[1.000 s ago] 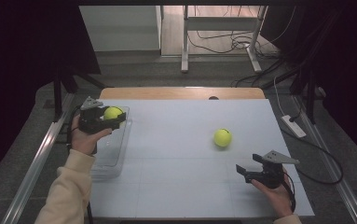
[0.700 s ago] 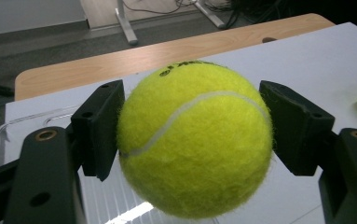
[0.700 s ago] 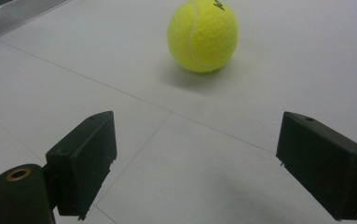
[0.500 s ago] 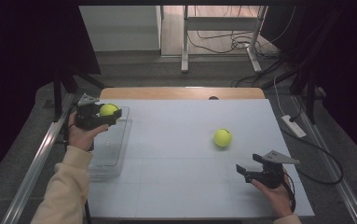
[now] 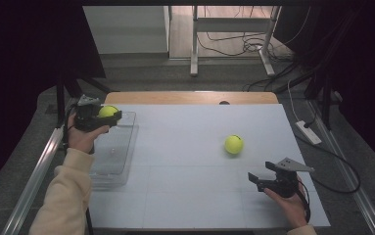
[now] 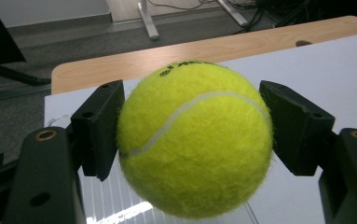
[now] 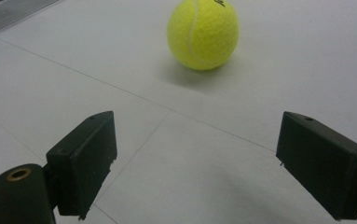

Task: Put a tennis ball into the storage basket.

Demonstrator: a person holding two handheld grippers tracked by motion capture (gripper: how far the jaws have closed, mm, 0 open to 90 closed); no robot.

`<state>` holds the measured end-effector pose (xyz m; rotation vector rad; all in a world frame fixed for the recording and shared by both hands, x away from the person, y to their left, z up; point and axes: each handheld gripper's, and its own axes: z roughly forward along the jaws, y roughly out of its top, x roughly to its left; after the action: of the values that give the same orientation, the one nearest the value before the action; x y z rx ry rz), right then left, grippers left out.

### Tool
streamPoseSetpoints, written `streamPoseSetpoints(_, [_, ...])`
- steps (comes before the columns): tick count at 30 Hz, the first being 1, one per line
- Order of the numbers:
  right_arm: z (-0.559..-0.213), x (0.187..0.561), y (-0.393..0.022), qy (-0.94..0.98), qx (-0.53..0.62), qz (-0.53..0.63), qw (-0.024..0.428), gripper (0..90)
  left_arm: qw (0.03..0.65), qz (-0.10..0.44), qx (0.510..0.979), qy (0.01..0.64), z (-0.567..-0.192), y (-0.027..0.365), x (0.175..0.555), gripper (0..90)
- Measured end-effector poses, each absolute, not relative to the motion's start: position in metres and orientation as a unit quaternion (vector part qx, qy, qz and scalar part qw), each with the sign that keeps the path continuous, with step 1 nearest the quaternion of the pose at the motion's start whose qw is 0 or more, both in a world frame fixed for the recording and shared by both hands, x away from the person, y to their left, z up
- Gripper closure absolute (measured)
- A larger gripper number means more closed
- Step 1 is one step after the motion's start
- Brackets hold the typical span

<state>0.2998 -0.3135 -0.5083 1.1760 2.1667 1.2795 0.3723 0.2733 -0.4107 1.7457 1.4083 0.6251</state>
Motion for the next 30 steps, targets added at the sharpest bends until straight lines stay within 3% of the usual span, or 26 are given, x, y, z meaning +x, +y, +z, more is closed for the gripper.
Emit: streamPoseSetpoints(30, [-0.510, 0.300, -0.314, 0.771, 0.417, 0.446, 0.178, 12.5, 0.353, 0.232, 0.670, 0.611, -0.437, 0.304, 0.400, 27.1])
